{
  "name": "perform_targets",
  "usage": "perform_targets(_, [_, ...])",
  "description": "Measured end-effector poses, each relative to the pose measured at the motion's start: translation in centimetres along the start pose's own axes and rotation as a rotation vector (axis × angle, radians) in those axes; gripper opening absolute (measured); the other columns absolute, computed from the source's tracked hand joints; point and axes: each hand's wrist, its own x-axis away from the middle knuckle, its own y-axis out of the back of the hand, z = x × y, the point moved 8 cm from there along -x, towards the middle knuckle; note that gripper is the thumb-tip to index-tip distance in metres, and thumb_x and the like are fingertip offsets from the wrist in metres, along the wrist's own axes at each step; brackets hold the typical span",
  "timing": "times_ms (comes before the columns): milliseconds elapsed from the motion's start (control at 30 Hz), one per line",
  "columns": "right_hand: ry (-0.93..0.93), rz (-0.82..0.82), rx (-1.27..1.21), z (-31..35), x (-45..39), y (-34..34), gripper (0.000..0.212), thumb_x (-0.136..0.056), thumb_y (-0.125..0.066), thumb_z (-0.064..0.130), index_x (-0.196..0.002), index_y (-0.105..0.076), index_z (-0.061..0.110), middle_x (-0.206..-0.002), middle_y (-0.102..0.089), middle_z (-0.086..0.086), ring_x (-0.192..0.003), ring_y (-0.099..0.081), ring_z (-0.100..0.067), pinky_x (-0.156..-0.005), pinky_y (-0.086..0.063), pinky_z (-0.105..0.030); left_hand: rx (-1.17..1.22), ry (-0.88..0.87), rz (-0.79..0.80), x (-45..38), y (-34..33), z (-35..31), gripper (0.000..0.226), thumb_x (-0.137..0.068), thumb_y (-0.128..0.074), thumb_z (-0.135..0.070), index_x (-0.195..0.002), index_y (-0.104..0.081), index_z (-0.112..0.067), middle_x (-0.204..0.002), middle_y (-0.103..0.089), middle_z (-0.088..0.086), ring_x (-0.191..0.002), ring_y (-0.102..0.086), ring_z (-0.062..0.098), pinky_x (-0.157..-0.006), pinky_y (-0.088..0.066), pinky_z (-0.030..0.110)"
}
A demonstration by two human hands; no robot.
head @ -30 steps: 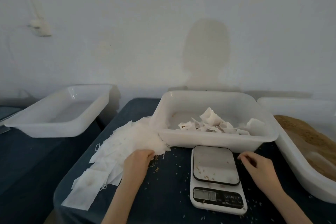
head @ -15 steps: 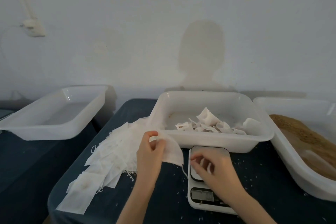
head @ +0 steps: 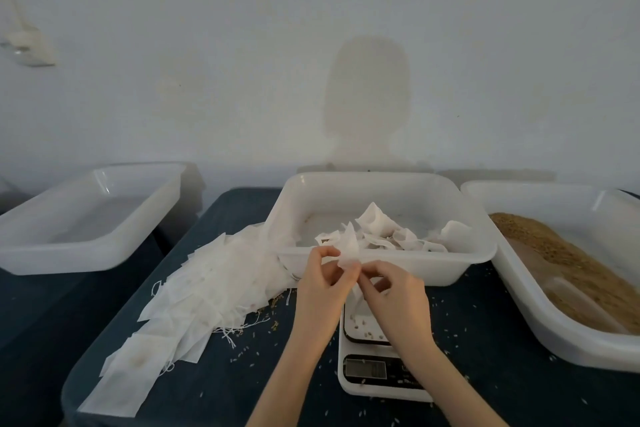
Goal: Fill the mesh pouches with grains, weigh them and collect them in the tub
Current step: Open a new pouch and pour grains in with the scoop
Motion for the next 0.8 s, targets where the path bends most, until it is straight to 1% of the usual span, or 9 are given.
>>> perform_targets(67, [-0.110,-0.025,-0.102,-1.0,-0.1,0.0,0.015,-0.084,-0.068,0.032,-0.072,-0.063,0.040,-0.067,-0.066,0.022,-0.068,-0.063,0.005,-0.059,-0.048,-0.011,-0.025,-0.018,-0.018,0.3,-0.2,-0.3,0.020,-0.086,-0.066,-0.023,-0.096,-0.049,-0.024,-0.079,-0.071,0.000,-0.077,-0.067,0.007,-0.070,-0.051,0.016])
perform_targets(167, [-0.218,-0.035,-0.223,-2.0,-0.2,-0.1,0.017,-0.081,-0.072,0.023,-0.067,-0.064,0.030,-0.066,-0.068,0.013,-0.063,-0.065,-0.005,-0.062,-0.056,-0.027,-0.144,-0.063,-0.076,0.5,-0.2,-0.8,0.016,-0.086,-0.067,-0.019,-0.079,-0.054,-0.023,-0.072,-0.062,-0.009,-0.071,-0.061,-0.004,-0.065,-0.046,0.011])
perform_targets(233, [-0.222,-0.015,-0.277,-2.0,-0.2,-0.2,0.016,-0.081,-0.072,0.021,-0.068,-0.065,0.023,-0.065,-0.068,0.007,-0.062,-0.065,-0.009,-0.063,-0.057,-0.028,-0.173,-0.080,-0.090,0.5,-0.3,-1.1,0.017,-0.087,-0.066,-0.021,-0.073,-0.056,-0.023,-0.069,-0.060,-0.010,-0.068,-0.059,-0.005,-0.063,-0.044,0.009])
perform_targets(400, [-0.166,0.144,-0.512,-1.1,-0.3,-0.5,0.019,-0.086,-0.068,0.014,-0.071,-0.061,0.005,-0.064,-0.066,-0.005,-0.060,-0.061,-0.011,-0.056,-0.047,-0.016,-0.128,-0.105,-0.041,0.4,-0.4,-1.5,0.007,-0.087,-0.065,-0.025,-0.080,-0.063,-0.025,-0.076,-0.065,-0.011,-0.075,-0.061,0.000,-0.069,-0.048,0.014])
perform_targets(500, [-0.245,0.241,-0.712,-1.5,0.0,-1.0,0.022,-0.088,-0.064,0.015,-0.069,-0.057,0.007,-0.067,-0.063,-0.007,-0.064,-0.059,-0.012,-0.056,-0.046,-0.018,-0.204,-0.184,0.026,0.9,-1.1,-2.2,0.007,-0.088,-0.064,-0.029,-0.084,-0.063,-0.036,-0.083,-0.067,-0.020,-0.081,-0.062,0.000,-0.068,-0.049,0.015])
perform_targets(567, [-0.309,0.271,-0.816,-1.8,0.3,-1.2,0.024,-0.086,-0.064,0.023,-0.068,-0.055,0.009,-0.068,-0.060,-0.008,-0.065,-0.057,-0.014,-0.058,-0.046,-0.020,-0.246,-0.215,0.046,1.1,-1.2,-2.4,0.009,-0.085,-0.066,-0.035,-0.089,-0.063,-0.042,-0.085,-0.067,-0.025,-0.084,-0.062,-0.002,-0.066,-0.048,0.012])
perform_targets(667, [-0.355,0.295,-0.903,-2.1,0.5,-1.4,0.029,-0.080,-0.064,0.032,-0.067,-0.055,0.007,-0.067,-0.058,-0.009,-0.065,-0.059,-0.016,-0.060,-0.050,-0.023,-0.301,-0.237,0.102,1.2,-1.5,-2.3,0.019,-0.084,-0.068,-0.040,-0.102,-0.068,-0.042,-0.090,-0.068,-0.028,-0.087,-0.062,-0.005,-0.065,-0.045,0.010])
perform_targets(733, [-0.370,0.310,-0.946,-2.2,0.7,-1.6,0.031,-0.080,-0.063,0.033,-0.068,-0.056,0.006,-0.065,-0.060,-0.006,-0.068,-0.065,-0.014,-0.062,-0.051,-0.020,-0.335,-0.269,0.113,1.4,-1.7,-2.4,0.023,-0.084,-0.067,-0.040,-0.107,-0.070,-0.039,-0.087,-0.069,-0.028,-0.080,-0.062,-0.005,-0.061,-0.042,0.008])
perform_targets(800, [-0.373,0.306,-0.936,-2.3,0.8,-1.6,0.033,-0.080,-0.063,0.035,-0.070,-0.056,0.004,-0.065,-0.062,-0.004,-0.071,-0.067,-0.013,-0.063,-0.051,-0.019,-0.360,-0.286,0.091,1.6,-1.8,-2.7,0.022,-0.085,-0.065,-0.041,-0.106,-0.070,-0.040,-0.080,-0.068,-0.028,-0.066,-0.060,-0.001,-0.054,-0.039,0.009])
